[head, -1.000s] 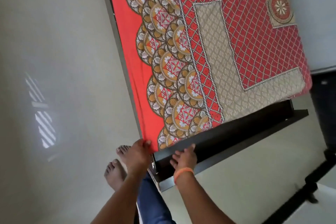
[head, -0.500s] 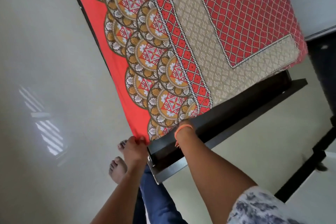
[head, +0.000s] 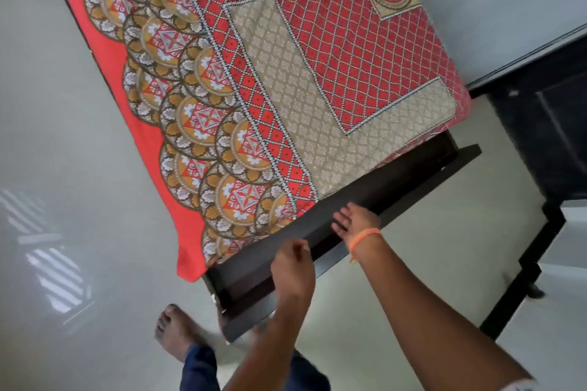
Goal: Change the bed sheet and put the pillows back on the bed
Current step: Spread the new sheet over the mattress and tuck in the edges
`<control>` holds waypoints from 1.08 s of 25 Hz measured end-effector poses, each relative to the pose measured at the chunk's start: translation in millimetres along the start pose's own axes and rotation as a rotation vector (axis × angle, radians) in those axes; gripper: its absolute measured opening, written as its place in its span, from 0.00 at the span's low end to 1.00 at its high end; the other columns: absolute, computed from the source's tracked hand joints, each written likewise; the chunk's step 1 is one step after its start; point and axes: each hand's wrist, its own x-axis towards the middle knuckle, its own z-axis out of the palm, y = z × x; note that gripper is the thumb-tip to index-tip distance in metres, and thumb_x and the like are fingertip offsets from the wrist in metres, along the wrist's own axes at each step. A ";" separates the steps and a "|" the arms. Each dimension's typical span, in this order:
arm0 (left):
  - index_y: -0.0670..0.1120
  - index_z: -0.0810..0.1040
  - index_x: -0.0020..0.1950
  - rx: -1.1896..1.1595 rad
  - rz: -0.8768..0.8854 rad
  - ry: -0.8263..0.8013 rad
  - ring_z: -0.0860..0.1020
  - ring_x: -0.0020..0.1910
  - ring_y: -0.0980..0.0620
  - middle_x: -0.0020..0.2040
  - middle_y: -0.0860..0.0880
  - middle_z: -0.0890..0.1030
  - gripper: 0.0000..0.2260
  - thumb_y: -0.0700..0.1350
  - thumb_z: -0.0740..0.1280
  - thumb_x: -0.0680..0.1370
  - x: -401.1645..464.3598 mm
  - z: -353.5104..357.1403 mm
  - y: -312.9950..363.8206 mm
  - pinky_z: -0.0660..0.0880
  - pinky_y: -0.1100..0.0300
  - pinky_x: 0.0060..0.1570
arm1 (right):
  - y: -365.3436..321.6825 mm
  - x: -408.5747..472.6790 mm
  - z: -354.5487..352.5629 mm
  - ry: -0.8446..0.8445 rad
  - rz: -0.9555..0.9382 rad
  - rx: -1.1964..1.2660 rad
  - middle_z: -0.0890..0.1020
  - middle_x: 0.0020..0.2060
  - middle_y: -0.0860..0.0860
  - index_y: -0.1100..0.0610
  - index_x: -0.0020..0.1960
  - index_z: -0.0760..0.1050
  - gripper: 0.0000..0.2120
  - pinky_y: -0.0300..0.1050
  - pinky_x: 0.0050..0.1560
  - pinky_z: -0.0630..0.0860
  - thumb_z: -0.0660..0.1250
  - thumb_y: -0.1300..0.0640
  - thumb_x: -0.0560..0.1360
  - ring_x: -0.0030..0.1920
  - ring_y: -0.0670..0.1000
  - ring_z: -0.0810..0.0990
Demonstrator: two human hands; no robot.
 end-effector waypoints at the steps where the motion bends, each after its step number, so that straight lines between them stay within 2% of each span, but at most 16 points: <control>1: 0.45 0.81 0.48 -0.059 -0.133 -0.056 0.82 0.43 0.45 0.42 0.47 0.83 0.06 0.39 0.64 0.79 2.1 20.9 2.5 0.78 0.53 0.47 | -20.6 15.8 -8.3 0.008 -0.029 0.002 0.79 0.59 0.57 0.60 0.66 0.71 0.14 0.51 0.47 0.76 0.55 0.56 0.83 0.53 0.56 0.80; 3: 0.46 0.82 0.45 -0.194 -0.295 -0.087 0.82 0.35 0.48 0.37 0.49 0.82 0.07 0.39 0.65 0.79 7.1 61.2 2.7 0.80 0.58 0.37 | -62.1 51.5 -23.7 -0.003 -0.051 0.030 0.77 0.62 0.58 0.61 0.71 0.67 0.19 0.55 0.52 0.75 0.51 0.53 0.85 0.57 0.56 0.79; 5: 0.43 0.82 0.43 -0.351 -0.420 -0.065 0.79 0.30 0.51 0.34 0.49 0.80 0.06 0.39 0.67 0.78 20.5 106.0 0.9 0.74 0.63 0.28 | -99.9 97.8 -39.6 -0.008 -0.065 0.053 0.73 0.67 0.60 0.61 0.74 0.63 0.23 0.57 0.51 0.77 0.48 0.50 0.85 0.64 0.59 0.76; 7: 0.42 0.80 0.41 -0.456 -0.480 -0.039 0.76 0.28 0.51 0.32 0.47 0.77 0.06 0.42 0.70 0.78 47.4 158.2 15.1 0.74 0.61 0.31 | -136.6 145.3 -48.5 -0.053 -0.084 0.030 0.72 0.68 0.60 0.59 0.74 0.63 0.23 0.61 0.48 0.78 0.50 0.48 0.85 0.65 0.61 0.75; 8: 0.42 0.78 0.41 -0.562 -0.492 -0.012 0.76 0.29 0.50 0.31 0.46 0.76 0.08 0.43 0.71 0.78 63.5 184.9 28.3 0.76 0.60 0.33 | -148.6 163.7 -44.3 -0.107 -0.094 0.010 0.74 0.64 0.60 0.57 0.73 0.64 0.22 0.62 0.44 0.78 0.51 0.48 0.84 0.61 0.62 0.76; 10: 0.44 0.74 0.41 -0.825 -0.536 0.072 0.75 0.28 0.51 0.31 0.45 0.75 0.09 0.44 0.69 0.79 97.4 228.7 53.1 0.78 0.60 0.32 | -155.5 188.7 -33.4 -0.139 -0.107 0.022 0.78 0.50 0.58 0.56 0.64 0.69 0.15 0.55 0.36 0.78 0.56 0.48 0.83 0.45 0.59 0.80; 12: 0.45 0.72 0.42 -1.055 -0.568 0.187 0.74 0.27 0.53 0.34 0.46 0.76 0.08 0.42 0.68 0.80 122.2 267.0 79.7 0.75 0.65 0.26 | -156.1 210.0 -34.9 -0.131 -0.197 0.016 0.74 0.34 0.55 0.55 0.50 0.68 0.09 0.41 0.27 0.73 0.59 0.50 0.82 0.27 0.50 0.76; 13: 0.45 0.72 0.42 -1.122 -0.559 0.264 0.74 0.26 0.54 0.35 0.46 0.77 0.08 0.40 0.68 0.80 129.6 277.1 86.0 0.73 0.66 0.24 | -154.5 215.9 -39.4 -0.147 -0.242 0.002 0.72 0.30 0.54 0.55 0.45 0.66 0.10 0.37 0.25 0.69 0.60 0.52 0.82 0.22 0.47 0.72; 15: 0.46 0.73 0.39 -1.094 -0.516 0.390 0.71 0.21 0.58 0.36 0.47 0.79 0.10 0.38 0.68 0.79 132.7 298.1 86.6 0.67 0.68 0.21 | -151.1 238.6 -57.1 -0.186 -0.297 -0.076 0.71 0.27 0.53 0.55 0.40 0.66 0.12 0.35 0.21 0.67 0.62 0.55 0.82 0.18 0.44 0.70; 18: 0.45 0.75 0.39 -0.911 -0.532 0.418 0.68 0.21 0.58 0.35 0.49 0.80 0.10 0.40 0.68 0.79 123.9 303.3 63.8 0.63 0.68 0.20 | -133.9 251.2 -79.4 -0.168 -0.357 -0.232 0.72 0.27 0.53 0.57 0.39 0.67 0.13 0.34 0.18 0.68 0.63 0.55 0.81 0.17 0.42 0.70; 21: 0.44 0.73 0.38 -0.799 -0.604 0.476 0.67 0.24 0.54 0.35 0.46 0.78 0.11 0.40 0.67 0.80 134.2 316.6 70.5 0.65 0.65 0.22 | -150.5 260.7 -77.3 -0.263 -0.327 -0.295 0.73 0.28 0.53 0.55 0.39 0.67 0.12 0.36 0.22 0.70 0.62 0.56 0.82 0.18 0.42 0.71; 24: 0.44 0.73 0.41 -0.892 -0.579 0.497 0.72 0.27 0.51 0.36 0.44 0.77 0.07 0.37 0.65 0.79 155.7 311.9 86.6 0.73 0.62 0.25 | -163.5 263.3 -75.8 -0.365 -0.175 -0.236 0.76 0.32 0.53 0.55 0.43 0.68 0.08 0.38 0.28 0.76 0.60 0.59 0.82 0.25 0.45 0.78; 25: 0.43 0.75 0.44 -0.834 -0.553 0.492 0.76 0.30 0.48 0.39 0.42 0.78 0.04 0.38 0.65 0.80 158.8 310.8 87.9 0.77 0.59 0.29 | -163.6 265.5 -78.0 -0.381 -0.165 -0.270 0.78 0.36 0.54 0.55 0.45 0.70 0.06 0.40 0.30 0.78 0.60 0.61 0.81 0.31 0.46 0.81; 26: 0.41 0.77 0.48 -0.642 -0.525 0.489 0.80 0.36 0.42 0.44 0.40 0.80 0.05 0.41 0.64 0.80 159.0 310.4 86.7 0.80 0.54 0.36 | -162.7 269.9 -80.0 -0.385 -0.167 -0.297 0.80 0.40 0.57 0.57 0.48 0.71 0.04 0.43 0.34 0.79 0.60 0.64 0.80 0.36 0.49 0.82; 27: 0.39 0.78 0.52 -0.348 -0.494 0.496 0.82 0.44 0.38 0.49 0.37 0.82 0.09 0.44 0.64 0.81 156.2 311.4 81.5 0.80 0.51 0.44 | -164.9 272.6 -82.1 -0.385 -0.168 -0.307 0.80 0.45 0.59 0.59 0.51 0.73 0.05 0.47 0.39 0.81 0.60 0.65 0.79 0.42 0.52 0.82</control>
